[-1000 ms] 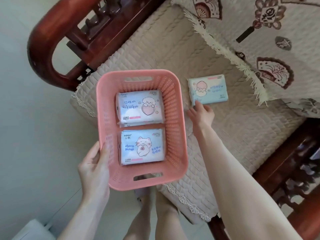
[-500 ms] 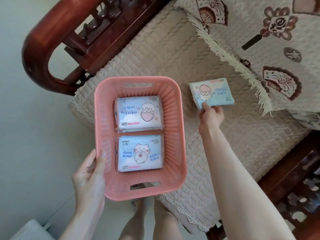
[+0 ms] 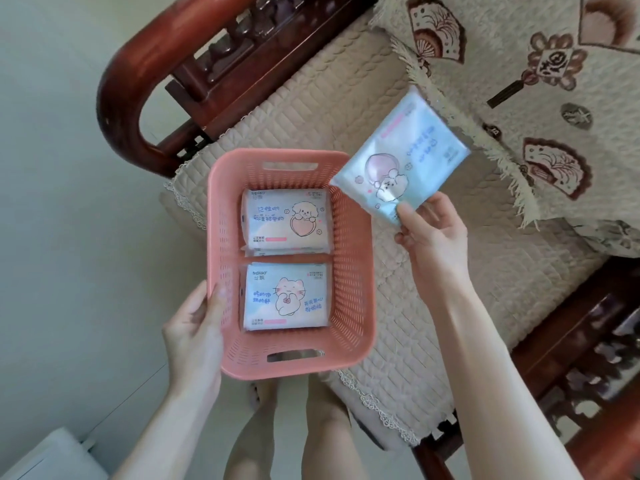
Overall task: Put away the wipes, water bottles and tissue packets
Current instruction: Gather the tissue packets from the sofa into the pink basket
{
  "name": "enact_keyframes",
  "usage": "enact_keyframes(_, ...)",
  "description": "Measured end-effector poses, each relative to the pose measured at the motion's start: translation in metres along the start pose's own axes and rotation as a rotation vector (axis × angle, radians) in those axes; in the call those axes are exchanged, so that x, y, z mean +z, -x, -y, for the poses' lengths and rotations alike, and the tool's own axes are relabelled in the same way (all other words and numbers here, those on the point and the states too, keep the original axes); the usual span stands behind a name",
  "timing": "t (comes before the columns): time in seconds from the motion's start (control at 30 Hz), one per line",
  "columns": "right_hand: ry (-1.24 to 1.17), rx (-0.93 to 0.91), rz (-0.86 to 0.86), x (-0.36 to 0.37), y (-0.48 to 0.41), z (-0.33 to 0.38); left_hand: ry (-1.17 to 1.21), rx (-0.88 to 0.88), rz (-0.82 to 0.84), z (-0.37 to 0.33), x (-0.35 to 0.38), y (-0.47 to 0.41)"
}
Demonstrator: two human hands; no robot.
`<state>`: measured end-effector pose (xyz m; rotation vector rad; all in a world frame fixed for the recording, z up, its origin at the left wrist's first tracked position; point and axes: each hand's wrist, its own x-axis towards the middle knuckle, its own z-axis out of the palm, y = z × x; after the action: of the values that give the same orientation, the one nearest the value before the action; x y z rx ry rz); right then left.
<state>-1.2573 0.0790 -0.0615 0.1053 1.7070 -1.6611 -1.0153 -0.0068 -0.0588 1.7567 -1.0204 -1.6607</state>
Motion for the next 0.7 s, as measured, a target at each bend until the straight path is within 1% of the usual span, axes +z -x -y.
enact_keyframes(0.17, 0.273, -0.007, 0.231, 0.015, 0.032, -0.002, -0.006, 0.010, 0.054, -0.001, -0.019, 0.000)
enact_keyframes(0.27, 0.409, 0.033, 0.372, 0.027, 0.050, -0.006, -0.018, 0.036, 0.092, -0.001, -0.035, 0.000)
enact_keyframes(0.4, 0.902, 0.021, 0.532, 0.042, 0.064, -0.016, -0.013, 0.071, 0.135, 0.000, -0.054, 0.001)
enact_keyframes(0.47, 1.084, 0.005, 0.631, 0.054, 0.070, -0.023, -0.012, 0.076, 0.137, 0.000, -0.064, 0.002)
enact_keyframes(0.57, 1.287, 0.016, 0.752, 0.073, 0.078, -0.034, -0.023, 0.078, 0.123, 0.004, -0.077, 0.001)
enact_keyframes(0.7, 1.467, 0.060, 0.837, 0.096, 0.085, -0.054, -0.032, 0.083, 0.176, 0.007, -0.093, -0.001)
